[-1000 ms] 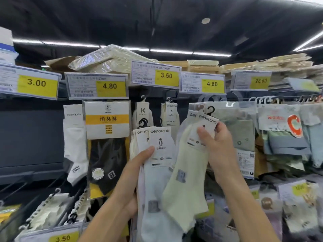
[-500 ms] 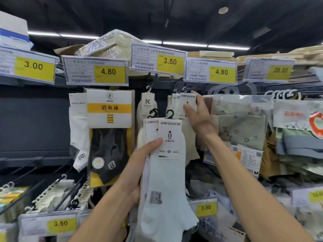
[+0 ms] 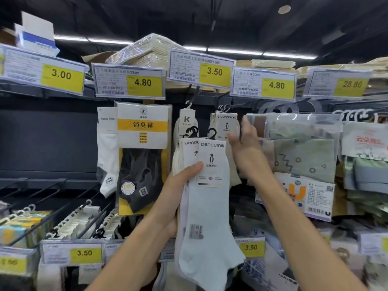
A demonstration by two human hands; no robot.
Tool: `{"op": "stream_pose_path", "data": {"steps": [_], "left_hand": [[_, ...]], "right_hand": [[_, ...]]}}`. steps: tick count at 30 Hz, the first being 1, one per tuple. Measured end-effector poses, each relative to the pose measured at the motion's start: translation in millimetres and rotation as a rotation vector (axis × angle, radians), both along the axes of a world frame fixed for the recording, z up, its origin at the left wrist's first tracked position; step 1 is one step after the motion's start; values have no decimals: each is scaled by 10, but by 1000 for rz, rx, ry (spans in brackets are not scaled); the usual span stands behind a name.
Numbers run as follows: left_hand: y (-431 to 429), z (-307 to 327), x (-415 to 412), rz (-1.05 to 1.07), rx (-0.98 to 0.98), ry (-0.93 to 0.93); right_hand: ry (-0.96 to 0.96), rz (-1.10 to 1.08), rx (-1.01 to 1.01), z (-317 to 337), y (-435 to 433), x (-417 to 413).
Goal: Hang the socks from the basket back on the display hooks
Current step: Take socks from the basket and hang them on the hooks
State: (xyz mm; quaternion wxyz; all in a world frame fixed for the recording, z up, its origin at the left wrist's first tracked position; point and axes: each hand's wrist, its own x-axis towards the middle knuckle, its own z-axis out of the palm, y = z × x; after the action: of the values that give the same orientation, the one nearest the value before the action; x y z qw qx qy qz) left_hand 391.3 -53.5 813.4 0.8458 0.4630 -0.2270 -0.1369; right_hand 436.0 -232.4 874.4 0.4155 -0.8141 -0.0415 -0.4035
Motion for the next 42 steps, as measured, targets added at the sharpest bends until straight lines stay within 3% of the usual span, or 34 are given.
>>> {"op": "stream_pose_path", "data": {"steps": [3, 8, 14, 20, 25, 30, 32, 42], "left_hand": [[7, -13, -17, 28, 1, -66], [-80, 5, -81, 47, 14, -175], [-82, 9, -146, -32, -35, -118], [-113, 34, -181, 36, 8, -141], [-93, 6, -155, 123, 4, -196], [-6, -19, -137, 188, -5, -73], [17, -12, -147, 183, -7, -57], [14, -24, -175, 148, 61, -66]], "right_hand": [[-145, 261, 121, -252, 99, -534], [-63, 469, 118, -407, 147, -865], [-112, 508, 168, -343, 38, -945], [-93, 552, 167, -353, 52, -991], [-82, 540, 123, -419, 65, -972], [-141, 441, 404, -347, -81, -745], [-168, 355, 421, -264, -167, -601], [-62, 157, 181, 88, -159, 63]]}}
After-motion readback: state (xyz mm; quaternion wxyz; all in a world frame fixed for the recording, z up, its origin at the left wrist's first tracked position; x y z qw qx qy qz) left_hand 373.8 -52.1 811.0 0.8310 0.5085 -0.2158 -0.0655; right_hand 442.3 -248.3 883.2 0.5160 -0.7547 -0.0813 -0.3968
